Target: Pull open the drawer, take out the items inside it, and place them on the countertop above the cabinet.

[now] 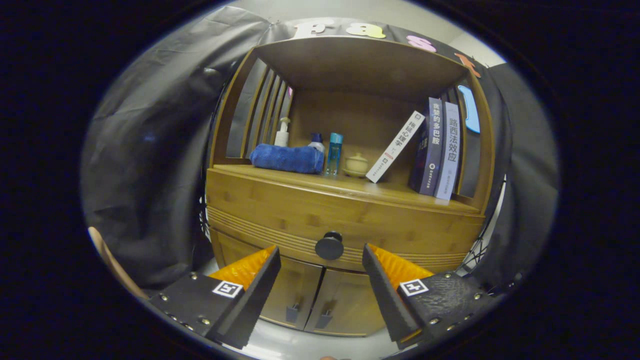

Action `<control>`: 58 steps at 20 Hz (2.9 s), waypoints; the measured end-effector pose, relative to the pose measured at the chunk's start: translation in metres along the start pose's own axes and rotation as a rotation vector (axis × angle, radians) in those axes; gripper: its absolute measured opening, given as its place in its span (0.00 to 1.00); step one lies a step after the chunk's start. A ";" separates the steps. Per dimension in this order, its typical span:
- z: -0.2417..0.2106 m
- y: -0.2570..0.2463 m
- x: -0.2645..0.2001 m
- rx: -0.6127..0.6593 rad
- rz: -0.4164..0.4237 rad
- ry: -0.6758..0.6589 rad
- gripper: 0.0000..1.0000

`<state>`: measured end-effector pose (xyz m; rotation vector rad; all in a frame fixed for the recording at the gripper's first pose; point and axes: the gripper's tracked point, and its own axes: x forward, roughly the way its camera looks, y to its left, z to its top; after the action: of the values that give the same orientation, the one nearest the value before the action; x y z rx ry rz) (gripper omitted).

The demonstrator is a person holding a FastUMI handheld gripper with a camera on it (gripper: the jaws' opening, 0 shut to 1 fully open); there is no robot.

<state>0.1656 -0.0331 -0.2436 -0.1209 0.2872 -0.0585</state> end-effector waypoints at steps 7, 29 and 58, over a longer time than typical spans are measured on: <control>0.002 -0.001 0.006 -0.002 -0.003 -0.011 0.99; -0.024 -0.015 0.089 0.176 -0.101 0.111 0.36; -0.060 0.008 -0.128 0.221 -0.070 0.177 0.27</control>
<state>0.0263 -0.0222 -0.2657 0.0944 0.4511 -0.1700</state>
